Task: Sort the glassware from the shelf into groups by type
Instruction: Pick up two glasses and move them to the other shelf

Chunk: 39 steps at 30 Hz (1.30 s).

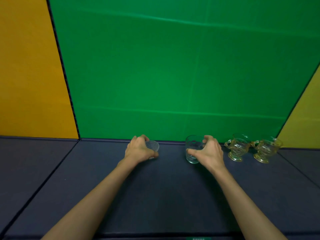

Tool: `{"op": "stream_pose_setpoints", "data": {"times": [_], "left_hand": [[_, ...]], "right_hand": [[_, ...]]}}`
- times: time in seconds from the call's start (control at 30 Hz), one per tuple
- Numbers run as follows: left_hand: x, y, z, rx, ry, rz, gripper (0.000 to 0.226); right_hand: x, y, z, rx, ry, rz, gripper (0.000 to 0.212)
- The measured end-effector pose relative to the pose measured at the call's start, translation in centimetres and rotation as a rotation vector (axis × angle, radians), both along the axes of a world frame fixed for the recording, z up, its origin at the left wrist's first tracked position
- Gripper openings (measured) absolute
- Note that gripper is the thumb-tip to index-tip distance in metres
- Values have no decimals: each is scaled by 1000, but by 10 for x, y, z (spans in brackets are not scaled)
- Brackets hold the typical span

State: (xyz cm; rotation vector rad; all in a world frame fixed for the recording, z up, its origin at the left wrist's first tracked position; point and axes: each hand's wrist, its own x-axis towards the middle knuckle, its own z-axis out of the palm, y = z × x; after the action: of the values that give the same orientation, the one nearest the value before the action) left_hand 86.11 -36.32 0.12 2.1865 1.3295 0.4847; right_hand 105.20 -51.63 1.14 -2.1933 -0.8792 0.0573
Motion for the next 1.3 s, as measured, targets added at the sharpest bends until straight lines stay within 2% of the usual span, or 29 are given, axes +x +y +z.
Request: {"op": "stream_pose_setpoints", "data": {"times": [0.17,0.53,0.63,0.7,0.8,0.97,1.13,1.3], "left_hand": [[1,0,3,22,27,81,79],[-1,-1,3,51,61,115,90],[-3,-7,8,145,127,68,95],[-4,-12,14,277,189,2,94],[-3,-23,24,433,267,-61,87],[-8,-46,37,561,364,-59,75],[-42,-66,45,547,392,58,72],[-104,-78,51,505,447,200,72]], "right_hand": [[14,12,-3,-3,30,63,97],[24,21,-7,-20,-1,128,98],[26,20,-6,-95,-62,180,106],[25,17,-4,-166,-188,214,109],[19,15,2,-201,-382,271,100],[-1,13,13,-98,-492,455,69],[-37,21,23,15,-523,609,53],[-101,38,27,77,-475,759,48]]}}
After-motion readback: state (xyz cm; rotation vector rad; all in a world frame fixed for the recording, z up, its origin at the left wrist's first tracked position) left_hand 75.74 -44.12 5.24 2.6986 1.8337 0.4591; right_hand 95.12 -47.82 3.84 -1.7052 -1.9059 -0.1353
